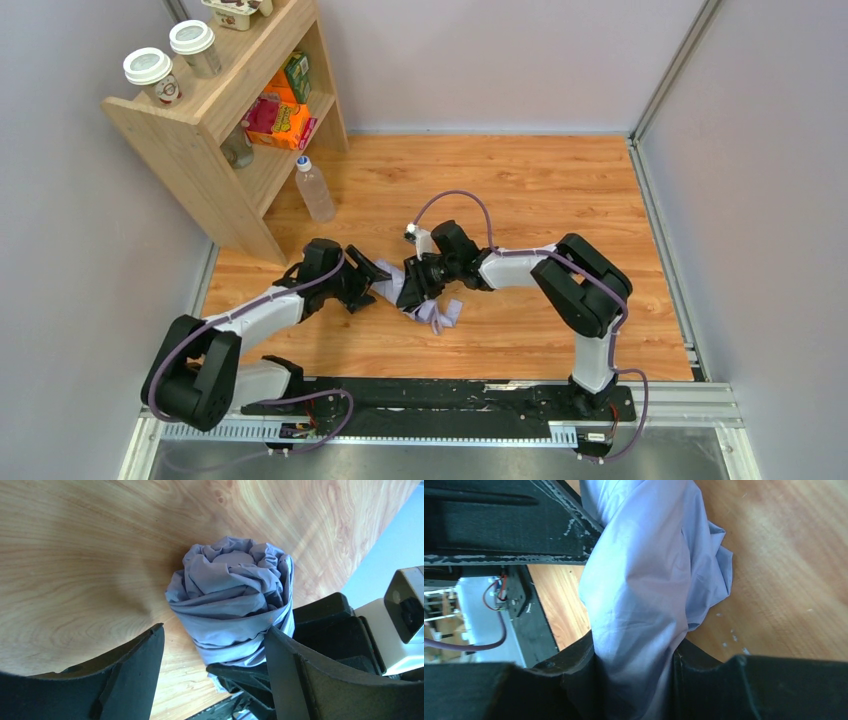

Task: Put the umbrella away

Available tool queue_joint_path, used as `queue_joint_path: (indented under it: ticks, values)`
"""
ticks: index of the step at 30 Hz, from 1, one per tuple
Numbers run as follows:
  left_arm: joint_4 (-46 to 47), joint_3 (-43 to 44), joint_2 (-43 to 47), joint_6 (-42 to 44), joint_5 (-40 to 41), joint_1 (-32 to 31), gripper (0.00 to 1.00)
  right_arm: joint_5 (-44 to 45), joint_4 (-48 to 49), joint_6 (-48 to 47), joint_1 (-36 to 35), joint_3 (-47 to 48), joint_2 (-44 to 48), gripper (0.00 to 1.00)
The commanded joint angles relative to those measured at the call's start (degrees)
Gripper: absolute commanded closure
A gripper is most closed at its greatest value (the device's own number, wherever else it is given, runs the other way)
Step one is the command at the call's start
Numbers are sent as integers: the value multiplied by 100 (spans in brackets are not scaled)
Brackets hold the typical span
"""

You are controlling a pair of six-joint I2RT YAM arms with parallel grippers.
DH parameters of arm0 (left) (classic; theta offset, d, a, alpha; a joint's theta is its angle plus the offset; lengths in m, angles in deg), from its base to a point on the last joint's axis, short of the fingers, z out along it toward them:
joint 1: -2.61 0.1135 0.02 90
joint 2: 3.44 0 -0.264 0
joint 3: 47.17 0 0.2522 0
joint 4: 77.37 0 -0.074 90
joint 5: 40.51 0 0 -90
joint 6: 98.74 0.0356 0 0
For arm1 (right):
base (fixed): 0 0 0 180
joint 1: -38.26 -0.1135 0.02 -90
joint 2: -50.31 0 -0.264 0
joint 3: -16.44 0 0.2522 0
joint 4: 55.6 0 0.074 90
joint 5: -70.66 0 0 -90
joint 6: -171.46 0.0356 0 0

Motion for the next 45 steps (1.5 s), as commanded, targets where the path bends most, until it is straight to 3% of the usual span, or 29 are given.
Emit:
queue_joint_path:
  ticks: [1, 5, 8, 13, 18, 26, 28, 30, 31, 32, 36, 39, 42, 45]
  values:
    - [572, 23, -467, -287, -195, -32, 21, -949, 607, 673, -25, 182, -128, 100]
    - [892, 84, -740, -367, -169, -94, 21, -1309, 985, 1042, -25, 191, -173, 100]
    - [1330, -47, -758, -340, -116, -102, 21, -1458, 783, 851, -25, 226, -138, 100]
    - [1217, -64, -679, -85, -125, -94, 21, -1635, 169, 350, -25, 367, -112, 100]
    - [3314, -891, -468, -973, -134, -94, 20, -2048, 203, 296, -51, 340, 55, 100]
    - [5021, -874, -1574, -1368, -889, -94, 20, -2408, -613, -266, -43, 771, 82, 100]
    - [5032, -839, -1541, -1421, -916, -120, 20, -2426, -745, -293, -34, 841, 82, 100]
    - [4979, -847, -1392, -1377, -855, -146, 31, -2339, -825, -319, -43, 885, 73, 100]
    - [4892, -847, -1278, -1343, -820, -155, 55, -2303, -825, -319, -43, 894, 65, 100]
    - [4821, -812, -1225, -1299, -819, -155, 70, -2277, -816, -267, -43, 911, 56, 100]
    - [4531, -751, -961, -1237, -802, -155, 96, -1900, -790, 58, -34, 912, 161, 100]
    - [4583, -864, -645, -1412, -679, -155, 100, -1391, -1069, 330, -25, 903, 432, 85]
    - [4566, -891, -267, -1666, -512, -155, 100, -741, -1465, 472, -8, 842, 898, 48]
    - [4225, -708, 321, -1799, -327, -155, 100, -257, -1791, 542, 18, 710, 1547, 21]
